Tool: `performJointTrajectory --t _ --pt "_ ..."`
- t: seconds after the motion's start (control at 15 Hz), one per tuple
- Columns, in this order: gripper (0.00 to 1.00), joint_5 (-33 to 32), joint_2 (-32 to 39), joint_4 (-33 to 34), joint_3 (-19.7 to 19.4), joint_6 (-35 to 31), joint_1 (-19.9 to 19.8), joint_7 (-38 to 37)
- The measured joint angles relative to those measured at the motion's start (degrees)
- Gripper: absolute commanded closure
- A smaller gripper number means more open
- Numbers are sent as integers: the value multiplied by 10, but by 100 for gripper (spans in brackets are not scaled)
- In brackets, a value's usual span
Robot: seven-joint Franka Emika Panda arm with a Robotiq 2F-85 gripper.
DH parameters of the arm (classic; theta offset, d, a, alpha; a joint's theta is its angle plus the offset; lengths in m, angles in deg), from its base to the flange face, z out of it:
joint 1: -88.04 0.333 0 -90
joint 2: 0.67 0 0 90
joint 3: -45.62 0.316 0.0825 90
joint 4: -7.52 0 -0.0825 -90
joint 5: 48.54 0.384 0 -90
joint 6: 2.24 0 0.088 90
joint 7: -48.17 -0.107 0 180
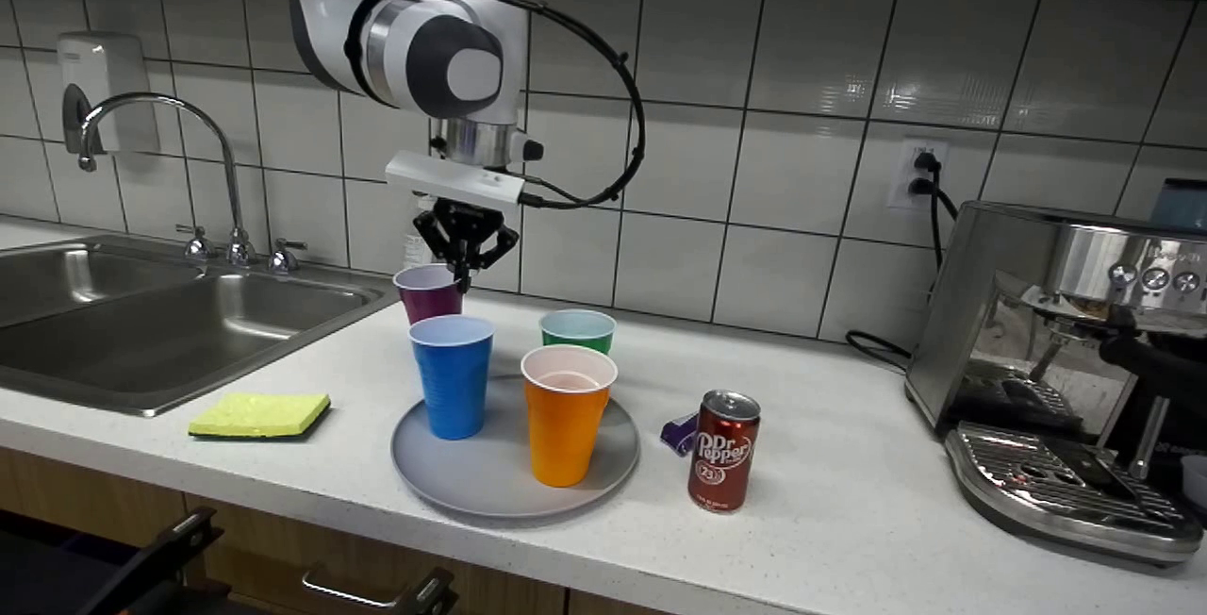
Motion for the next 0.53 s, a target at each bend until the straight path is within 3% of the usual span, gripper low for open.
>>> performJointTrajectory --t 0.53 --pt "99 56 -57 -33 -16 1 -12 18"
